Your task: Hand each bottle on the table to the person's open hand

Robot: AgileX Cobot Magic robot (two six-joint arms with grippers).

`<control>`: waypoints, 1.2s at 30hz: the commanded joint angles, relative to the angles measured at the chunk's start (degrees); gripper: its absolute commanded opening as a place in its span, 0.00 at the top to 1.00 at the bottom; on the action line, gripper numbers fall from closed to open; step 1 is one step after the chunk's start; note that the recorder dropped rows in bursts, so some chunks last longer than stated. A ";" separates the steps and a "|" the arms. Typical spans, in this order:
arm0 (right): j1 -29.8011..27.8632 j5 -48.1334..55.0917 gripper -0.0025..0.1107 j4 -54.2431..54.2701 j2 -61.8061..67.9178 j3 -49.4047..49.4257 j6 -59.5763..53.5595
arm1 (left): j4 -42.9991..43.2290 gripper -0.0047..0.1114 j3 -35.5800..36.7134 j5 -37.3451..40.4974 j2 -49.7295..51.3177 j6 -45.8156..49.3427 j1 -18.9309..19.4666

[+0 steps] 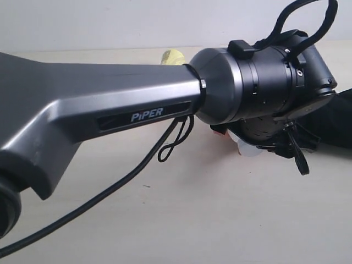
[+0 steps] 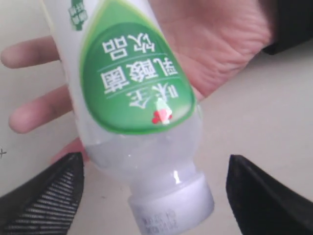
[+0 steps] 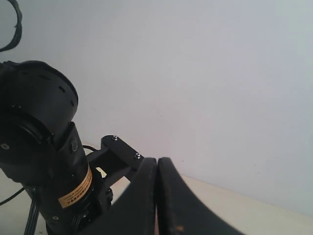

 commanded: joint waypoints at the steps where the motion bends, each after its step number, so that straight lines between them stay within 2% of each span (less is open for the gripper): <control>1: -0.17 -0.46 0.98 0.13 -0.23 0.12 0.04 | -0.01 0.30 0.04 0.22 -1.28 0.62 -0.21; 10: -0.17 -0.46 0.98 0.13 -0.23 0.12 0.04 | -0.01 0.30 0.04 0.34 -1.80 2.91 -0.21; 21: -0.17 -0.46 0.98 0.13 -0.23 0.12 0.04 | 3.73 0.30 0.04 0.06 -8.82 7.35 -0.21; 23: -0.17 -0.46 0.98 0.13 -0.23 0.12 0.04 | 4.23 0.41 0.04 0.06 -9.82 8.95 -0.21; 24: -0.17 -0.46 0.98 0.13 -0.23 0.12 0.04 | 4.68 0.51 0.04 0.20 -10.29 10.01 -0.21; 26: -0.17 -0.46 0.98 0.13 -0.23 0.12 0.04 | 6.17 0.78 0.04 0.37 -11.34 10.03 -0.31; 28: -0.17 -0.46 0.98 0.13 -0.23 0.12 0.04 | 7.68 0.96 0.04 0.26 -12.05 10.03 -0.55; 30: -0.17 -0.46 0.98 0.13 -0.23 0.12 0.04 | 11.45 0.95 0.63 -0.12 -12.84 9.64 -1.41; 32: -0.17 -0.46 0.98 0.13 -0.23 0.12 0.04 | 19.71 0.96 5.32 -2.52 -15.31 5.43 -3.67; 33: -0.17 -0.46 0.98 0.13 -0.23 0.12 0.04 | 21.22 0.96 7.02 -3.47 -16.17 4.90 -4.44; 35: -0.17 -0.46 0.98 0.13 -0.23 0.12 0.04 | 27.57 0.96 14.61 -6.97 -20.36 -0.89 -6.65; 36: -0.17 -0.46 0.98 0.13 -0.23 0.12 0.04 | 33.98 0.96 21.64 -9.68 -23.98 -6.85 -8.44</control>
